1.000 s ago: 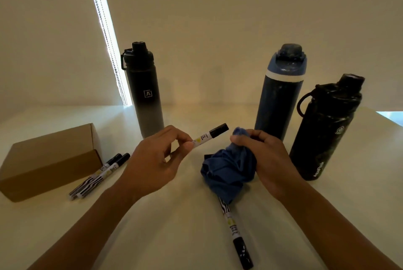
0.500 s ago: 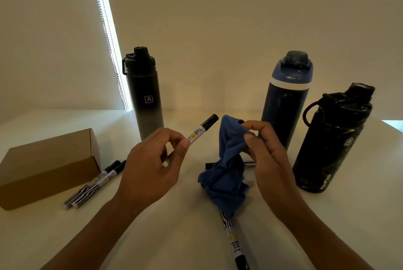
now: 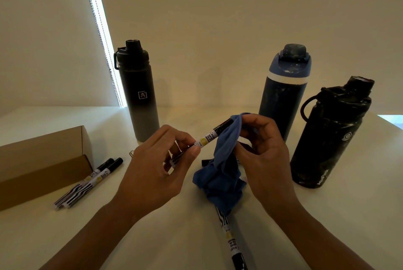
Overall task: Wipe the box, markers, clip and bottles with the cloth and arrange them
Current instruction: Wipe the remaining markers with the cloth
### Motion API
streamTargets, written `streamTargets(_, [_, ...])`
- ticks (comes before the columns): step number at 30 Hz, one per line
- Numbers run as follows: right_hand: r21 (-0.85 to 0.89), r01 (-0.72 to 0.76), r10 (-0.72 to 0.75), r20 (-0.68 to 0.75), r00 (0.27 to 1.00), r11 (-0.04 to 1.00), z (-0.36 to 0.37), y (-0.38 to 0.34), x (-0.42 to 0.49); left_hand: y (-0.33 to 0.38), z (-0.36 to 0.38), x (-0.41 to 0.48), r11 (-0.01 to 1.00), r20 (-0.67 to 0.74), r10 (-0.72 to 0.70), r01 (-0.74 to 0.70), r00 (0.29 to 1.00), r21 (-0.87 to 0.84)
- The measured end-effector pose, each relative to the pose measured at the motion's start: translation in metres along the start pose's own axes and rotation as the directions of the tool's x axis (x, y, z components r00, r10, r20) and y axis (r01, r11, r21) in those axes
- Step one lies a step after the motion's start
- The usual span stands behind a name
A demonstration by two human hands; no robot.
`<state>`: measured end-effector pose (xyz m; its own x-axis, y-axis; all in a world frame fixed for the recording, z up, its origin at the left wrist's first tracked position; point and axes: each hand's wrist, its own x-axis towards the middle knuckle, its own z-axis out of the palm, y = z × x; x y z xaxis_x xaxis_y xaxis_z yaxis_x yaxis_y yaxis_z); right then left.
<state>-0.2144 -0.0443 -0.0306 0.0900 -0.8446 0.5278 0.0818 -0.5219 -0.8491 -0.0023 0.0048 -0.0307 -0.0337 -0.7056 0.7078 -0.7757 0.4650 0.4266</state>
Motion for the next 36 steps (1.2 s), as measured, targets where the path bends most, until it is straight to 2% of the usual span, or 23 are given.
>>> streamTargets(5, [-0.025, 0.023, -0.023, 0.026, 0.999, 0.999, -0.004, -0.003, 0.001, 0.005, 0.0, -0.001, 0.998, 0.029, 0.053, -0.053, 0.998, -0.017])
streamTargets(12, [-0.112, 0.026, -0.036, -0.088, 0.995, 0.993, -0.008, 0.0, 0.005, 0.007, -0.005, 0.001, 0.996, 0.042, 0.08, -0.079, 0.996, -0.036])
streamTargets(15, [-0.006, -0.022, 0.021, -0.093, 0.995, 1.0, -0.006, -0.003, 0.004, 0.01, -0.005, 0.001, 0.997, 0.025, 0.077, -0.077, 0.997, -0.024])
streamTargets(18, [0.118, -0.088, 0.092, -0.029, 0.995, 0.989, 0.0, -0.006, 0.0, 0.009, -0.003, 0.0, 0.998, 0.024, 0.064, -0.063, 0.998, -0.02])
streamTargets(20, [0.118, -0.102, 0.106, -0.027, 0.994, 0.988, 0.001, -0.007, 0.0, 0.008, -0.004, 0.0, 0.998, 0.029, 0.062, -0.062, 0.998, -0.022])
streamTargets(24, [-0.001, -0.098, 0.097, -0.12, 0.988, 0.995, -0.006, -0.003, 0.004, 0.007, -0.007, 0.001, 0.996, 0.026, 0.086, -0.085, 0.996, -0.035])
streamTargets(27, [0.064, -0.113, 0.12, -0.126, 0.985, 0.992, -0.005, -0.004, 0.004, 0.008, -0.005, 0.001, 0.996, 0.021, 0.072, -0.071, 0.997, -0.052])
streamTargets(31, [0.176, -0.146, 0.158, -0.06, 0.986, 0.973, 0.003, -0.01, -0.001, 0.003, -0.001, 0.0, 0.997, 0.01, 0.069, -0.069, 0.998, -0.03])
streamTargets(33, [0.166, -0.169, 0.179, -0.047, 0.983, 0.972, 0.005, -0.011, -0.002, 0.001, -0.001, 0.0, 0.997, 0.015, 0.071, -0.07, 0.997, -0.029])
streamTargets(36, [0.133, -0.181, 0.195, -0.105, 0.975, 0.975, 0.002, -0.009, 0.002, 0.0, 0.0, 0.0, 0.996, 0.025, 0.077, -0.075, 0.997, -0.04])
